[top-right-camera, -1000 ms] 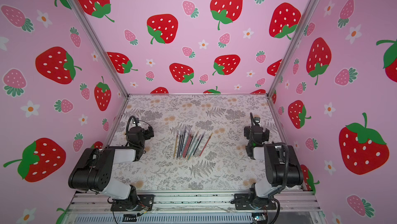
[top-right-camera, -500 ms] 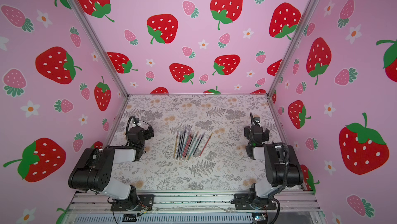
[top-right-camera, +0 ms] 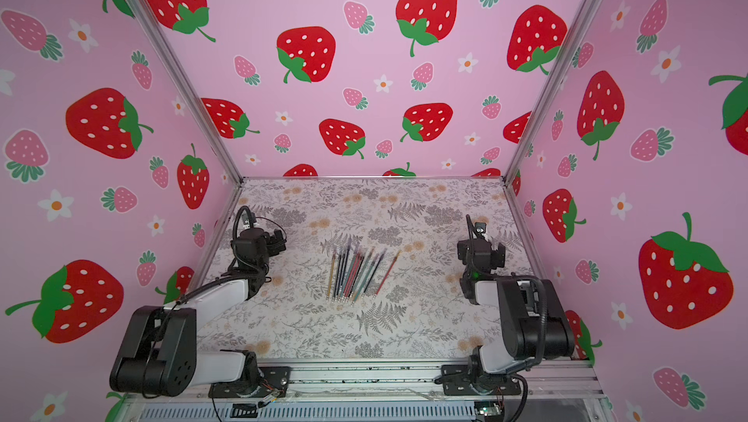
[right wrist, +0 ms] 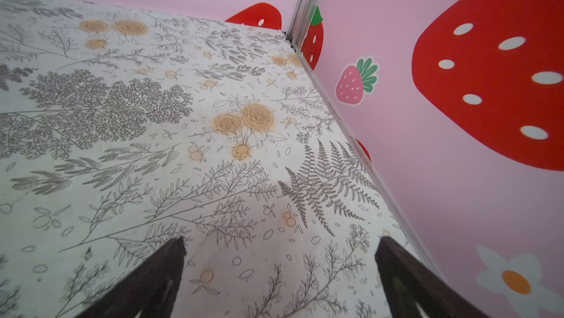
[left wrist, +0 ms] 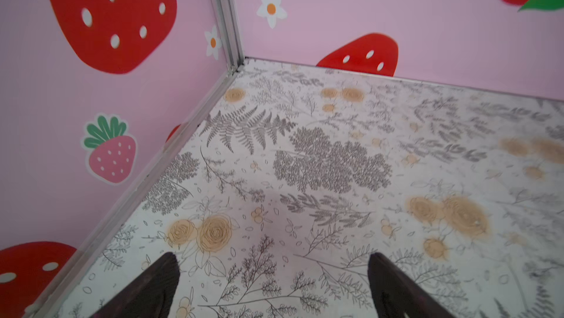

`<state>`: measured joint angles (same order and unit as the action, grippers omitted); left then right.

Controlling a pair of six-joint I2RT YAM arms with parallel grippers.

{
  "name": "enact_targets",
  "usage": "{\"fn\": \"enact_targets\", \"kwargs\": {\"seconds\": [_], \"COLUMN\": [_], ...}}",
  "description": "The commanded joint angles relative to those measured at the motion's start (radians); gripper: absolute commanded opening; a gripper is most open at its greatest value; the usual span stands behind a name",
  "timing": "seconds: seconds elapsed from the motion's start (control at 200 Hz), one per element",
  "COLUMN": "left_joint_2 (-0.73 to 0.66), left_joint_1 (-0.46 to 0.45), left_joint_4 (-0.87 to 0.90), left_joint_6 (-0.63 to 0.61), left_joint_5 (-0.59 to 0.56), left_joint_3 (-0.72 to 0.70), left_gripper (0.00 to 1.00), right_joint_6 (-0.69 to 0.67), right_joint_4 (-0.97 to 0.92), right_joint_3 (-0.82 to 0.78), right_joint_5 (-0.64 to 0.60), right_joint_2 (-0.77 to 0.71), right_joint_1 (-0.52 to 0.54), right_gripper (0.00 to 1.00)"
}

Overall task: Remove the protective cover of the pencils
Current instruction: Adjust the pencil at the center of the board.

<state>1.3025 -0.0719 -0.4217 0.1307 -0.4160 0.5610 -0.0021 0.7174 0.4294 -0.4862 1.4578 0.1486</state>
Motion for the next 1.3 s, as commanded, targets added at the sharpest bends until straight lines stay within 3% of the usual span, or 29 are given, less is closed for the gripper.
{"fn": "enact_targets", "kwargs": {"seconds": [0.0,0.115,0.2,0.28,0.345,0.42,0.45,0.545,0.655,0.795,0.89,0.986,1.056,1.191,1.296], "left_joint_2": [-0.131,-0.285,-0.385,-0.48,-0.564,-0.66,-0.688,-0.689,-0.599,-0.462,-0.436,-0.454,-0.457,-0.437,-0.362], "left_joint_1": [-0.006,-0.005,-0.002,0.008,0.019,0.028,0.041,0.083,0.086,0.085,0.086,0.087,0.088,0.094,0.101], "left_joint_4": [0.155,0.264,0.375,0.32,0.322,0.413,0.445,0.504,0.701,0.946,0.954,0.899,0.825,0.784,0.765], "left_joint_6": [0.064,0.144,0.108,0.182,0.302,0.488,0.53,0.493,0.527,0.714,0.649,0.698,0.607,0.585,0.591], "left_joint_5": [0.022,0.145,0.373,0.449,0.398,0.169,0.128,0.233,0.247,0.163,0.143,0.097,0.142,0.122,0.081], "left_joint_3": [0.009,0.026,0.059,0.009,-0.047,-0.099,-0.109,-0.071,0.05,0.186,0.225,0.177,0.129,0.06,0.05], "left_gripper": [0.99,0.99,0.99,0.99,0.99,0.99,0.99,0.99,0.99,0.99,0.99,0.99,0.99,0.99,1.0], "right_joint_6": [0.017,0.225,0.35,0.396,0.499,0.494,0.478,0.491,0.528,0.587,0.618,0.691,0.635,0.62,0.656], "right_joint_4": [-0.263,-0.626,-0.895,-0.909,-0.884,-0.845,-0.854,-0.902,-0.936,-0.986,-0.937,-0.857,-0.819,-0.926,-0.902], "right_joint_3": [0.138,0.306,0.429,0.411,0.331,0.273,0.27,0.273,0.258,0.269,0.237,0.142,0.115,0.207,0.227], "right_joint_5": [-0.054,0.055,0.224,0.309,0.261,0.327,0.368,0.418,0.428,0.346,0.361,0.305,0.36,0.424,0.495], "right_joint_2": [-0.168,-0.289,-0.343,-0.42,-0.529,-0.644,-0.677,-0.73,-0.751,-0.72,-0.74,-0.821,-0.863,-0.775,-0.677], "right_joint_1": [0.019,0.017,0.017,0.018,0.016,0.007,0.006,0.006,0.006,0.006,0.004,0.004,0.005,0.005,0.039], "right_gripper": [0.99,0.99,0.99,1.0,0.99,0.99,0.99,0.99,0.99,0.99,0.99,1.0,0.99,1.0,0.87]}}
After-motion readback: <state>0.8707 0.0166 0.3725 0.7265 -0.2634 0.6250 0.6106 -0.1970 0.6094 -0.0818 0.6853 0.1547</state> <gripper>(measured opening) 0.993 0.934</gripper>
